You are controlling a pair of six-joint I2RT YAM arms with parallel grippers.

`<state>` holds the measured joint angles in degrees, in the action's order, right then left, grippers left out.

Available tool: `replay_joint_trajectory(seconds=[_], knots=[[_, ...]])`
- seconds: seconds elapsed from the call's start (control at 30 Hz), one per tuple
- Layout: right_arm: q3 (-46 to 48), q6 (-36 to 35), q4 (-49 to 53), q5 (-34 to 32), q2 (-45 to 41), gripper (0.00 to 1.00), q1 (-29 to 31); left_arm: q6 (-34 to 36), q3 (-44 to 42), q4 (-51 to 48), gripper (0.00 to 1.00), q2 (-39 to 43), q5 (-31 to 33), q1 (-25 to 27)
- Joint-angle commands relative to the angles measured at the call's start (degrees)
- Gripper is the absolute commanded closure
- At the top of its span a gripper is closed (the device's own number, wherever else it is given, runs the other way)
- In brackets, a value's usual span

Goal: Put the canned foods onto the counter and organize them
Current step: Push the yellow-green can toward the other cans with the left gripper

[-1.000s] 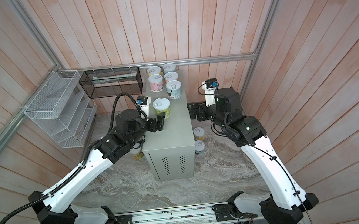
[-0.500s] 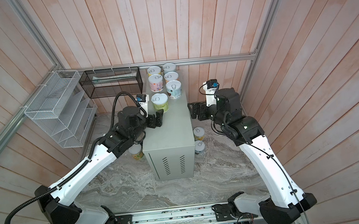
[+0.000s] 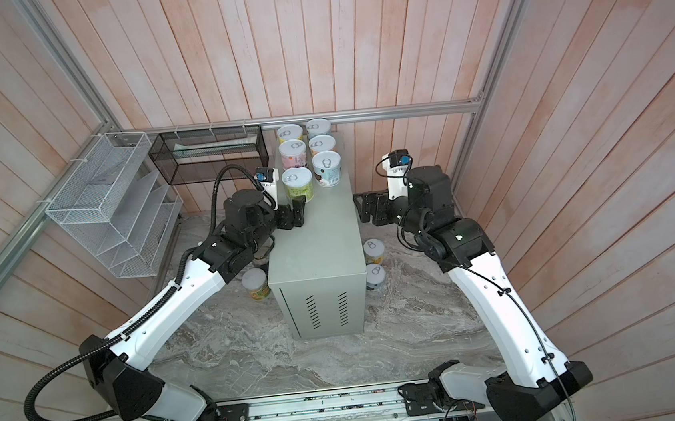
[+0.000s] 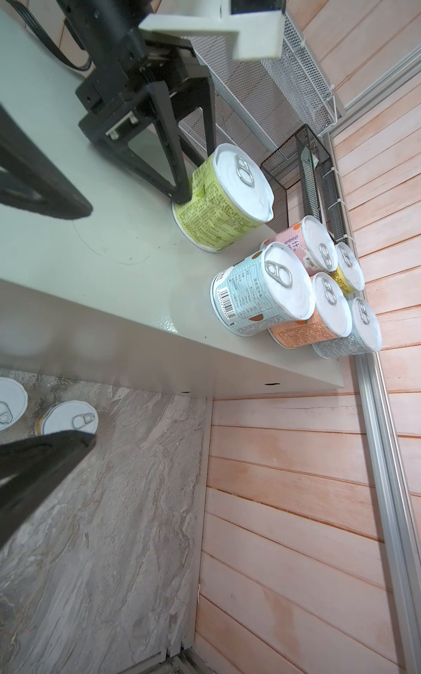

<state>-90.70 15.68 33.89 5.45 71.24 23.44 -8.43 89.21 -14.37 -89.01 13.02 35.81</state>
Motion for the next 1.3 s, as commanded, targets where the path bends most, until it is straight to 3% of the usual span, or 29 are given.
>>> replay_joint_trajectory(seconds=[0.0, 1.27], knots=[[1.13, 0.92, -1.77, 1.55, 0.52, 0.1, -0.57, -0.57, 2.1, 0.14, 0.04, -2.31, -1.48, -0.82], [3.19, 1.28, -4.18, 4.21, 2.41, 0.11, -2.12, 0.58, 8.78, 0.31, 0.06, -11.31, -6.31, -2.59]])
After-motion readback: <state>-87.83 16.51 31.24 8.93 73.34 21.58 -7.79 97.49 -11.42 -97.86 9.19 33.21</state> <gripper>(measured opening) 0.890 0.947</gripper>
